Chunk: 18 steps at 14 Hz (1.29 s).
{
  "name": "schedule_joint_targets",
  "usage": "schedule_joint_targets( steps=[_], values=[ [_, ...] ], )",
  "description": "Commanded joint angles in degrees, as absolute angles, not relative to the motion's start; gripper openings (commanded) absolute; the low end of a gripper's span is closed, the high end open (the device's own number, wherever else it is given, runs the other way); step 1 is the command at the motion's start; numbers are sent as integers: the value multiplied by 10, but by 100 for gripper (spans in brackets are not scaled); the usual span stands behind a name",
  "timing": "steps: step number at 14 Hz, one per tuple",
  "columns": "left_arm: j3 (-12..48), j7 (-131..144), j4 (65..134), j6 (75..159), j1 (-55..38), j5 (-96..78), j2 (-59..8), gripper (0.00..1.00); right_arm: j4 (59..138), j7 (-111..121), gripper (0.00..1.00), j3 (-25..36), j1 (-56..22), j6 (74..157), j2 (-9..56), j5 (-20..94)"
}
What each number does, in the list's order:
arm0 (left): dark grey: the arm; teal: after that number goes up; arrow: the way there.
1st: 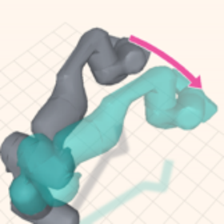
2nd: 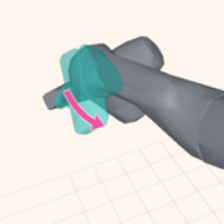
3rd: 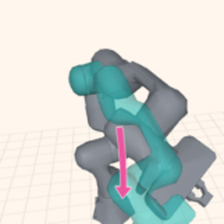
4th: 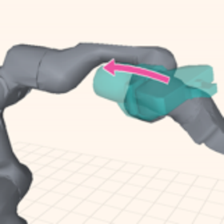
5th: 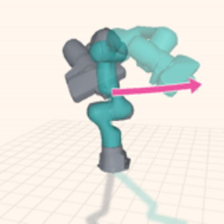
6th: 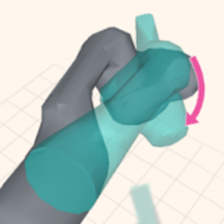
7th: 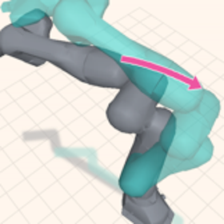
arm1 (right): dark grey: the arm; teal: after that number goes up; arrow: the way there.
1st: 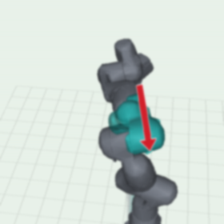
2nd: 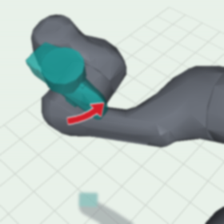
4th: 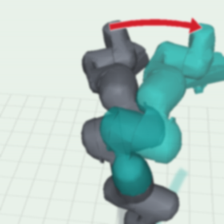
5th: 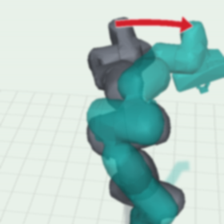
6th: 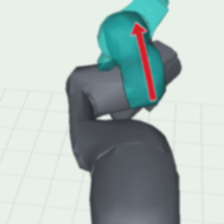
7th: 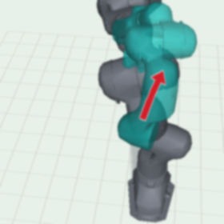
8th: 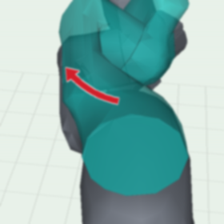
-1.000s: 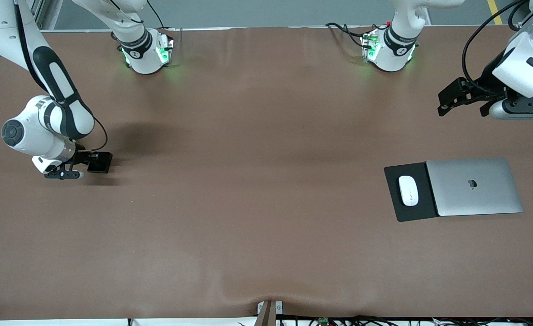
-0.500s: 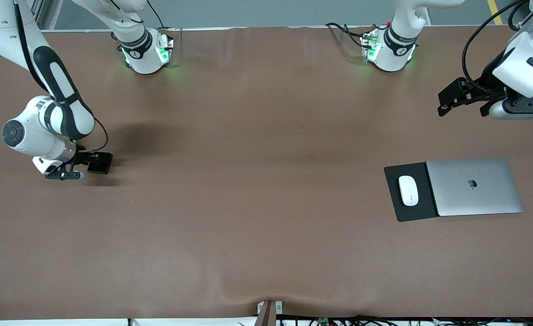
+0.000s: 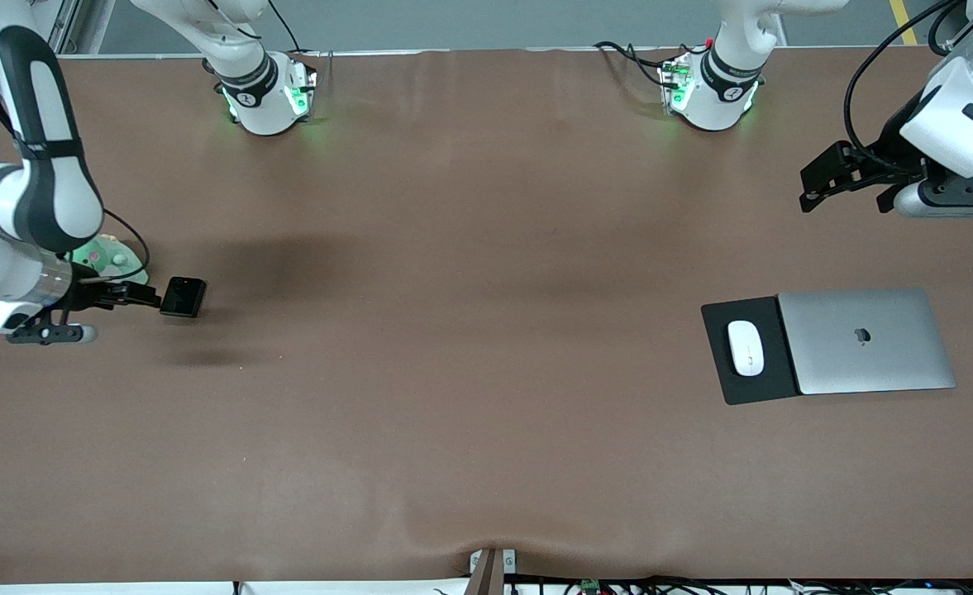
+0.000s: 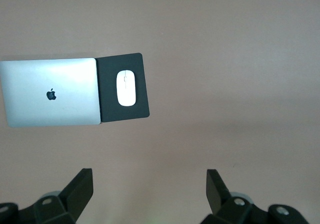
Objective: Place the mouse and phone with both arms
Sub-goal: 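Open the right gripper and draw it back from the phone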
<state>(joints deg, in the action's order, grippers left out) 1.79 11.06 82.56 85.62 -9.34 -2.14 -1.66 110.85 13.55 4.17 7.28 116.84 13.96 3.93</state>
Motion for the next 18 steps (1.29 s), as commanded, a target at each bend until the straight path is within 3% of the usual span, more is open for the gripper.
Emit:
schedule_joint_targets(
  steps=[1,6,9,18],
  values=[
    [12,100,823,859,-94,-36,-13,100,1032,85,100,40,50,1095,142,17],
    [12,100,823,858,-94,-35,-12,100,927,-49,100,40,-29,982,139,-30],
    [12,100,823,859,-94,-34,-12,100,872,-46,100,39,-32,945,134,-22],
    [13,100,823,859,-94,-33,-13,100,867,-52,100,44,-26,841,-7,-21]
  ],
)
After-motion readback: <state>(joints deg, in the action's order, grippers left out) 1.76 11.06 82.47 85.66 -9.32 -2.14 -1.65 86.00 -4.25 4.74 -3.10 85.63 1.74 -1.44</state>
